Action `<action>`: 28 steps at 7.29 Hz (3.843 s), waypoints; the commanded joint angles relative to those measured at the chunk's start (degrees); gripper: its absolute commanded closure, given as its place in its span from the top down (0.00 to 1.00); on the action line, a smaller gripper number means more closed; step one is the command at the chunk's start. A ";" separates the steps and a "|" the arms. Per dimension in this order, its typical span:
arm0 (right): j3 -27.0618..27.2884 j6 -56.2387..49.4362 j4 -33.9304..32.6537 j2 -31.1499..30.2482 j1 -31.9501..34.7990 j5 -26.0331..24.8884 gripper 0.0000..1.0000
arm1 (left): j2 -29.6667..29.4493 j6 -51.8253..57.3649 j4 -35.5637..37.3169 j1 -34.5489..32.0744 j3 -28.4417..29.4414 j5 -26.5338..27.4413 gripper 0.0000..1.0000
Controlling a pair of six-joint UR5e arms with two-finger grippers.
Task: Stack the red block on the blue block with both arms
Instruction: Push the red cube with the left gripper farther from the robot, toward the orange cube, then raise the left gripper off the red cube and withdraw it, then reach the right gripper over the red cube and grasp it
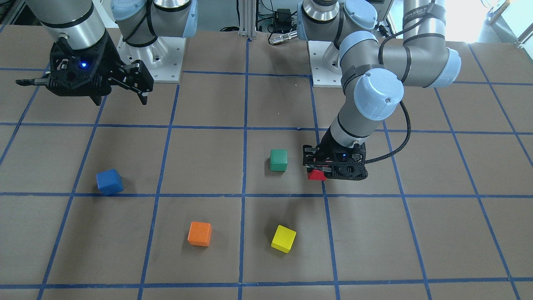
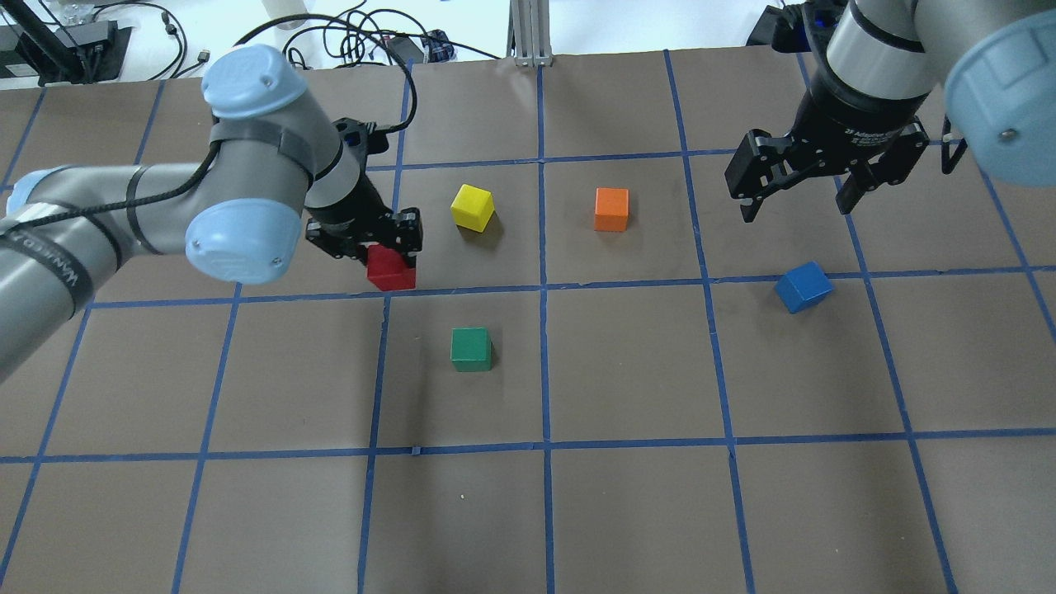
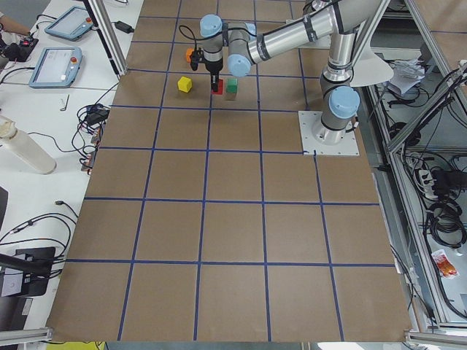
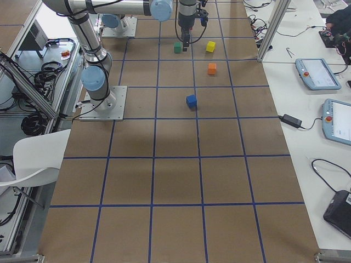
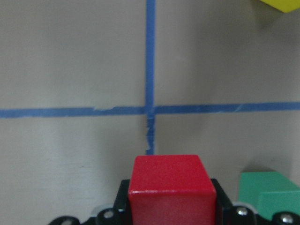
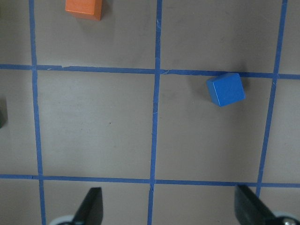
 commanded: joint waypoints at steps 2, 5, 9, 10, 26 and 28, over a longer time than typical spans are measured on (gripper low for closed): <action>0.17 -0.17 0.00 0.01 0.00 -0.05 1.00 | -9.40 -10.15 3.25 -11.47 7.88 -0.24 0.12; 0.61 -0.26 0.00 0.01 0.00 -0.05 1.00 | -16.97 -12.47 10.56 -16.40 7.45 3.53 0.22; 0.53 -0.78 -1.13 0.45 0.09 0.30 1.00 | -16.21 -10.63 12.17 -15.88 8.23 7.13 1.00; 0.53 -0.27 -1.31 0.45 0.09 0.04 1.00 | -13.93 -7.23 10.51 -12.92 8.32 7.32 1.00; 0.35 28.48 -38.14 33.76 21.36 4.61 1.00 | 18.43 11.61 -22.91 5.48 7.19 7.50 1.00; 0.44 27.95 -35.43 33.85 21.36 6.18 1.00 | 17.38 11.44 -22.90 5.48 7.97 7.68 1.00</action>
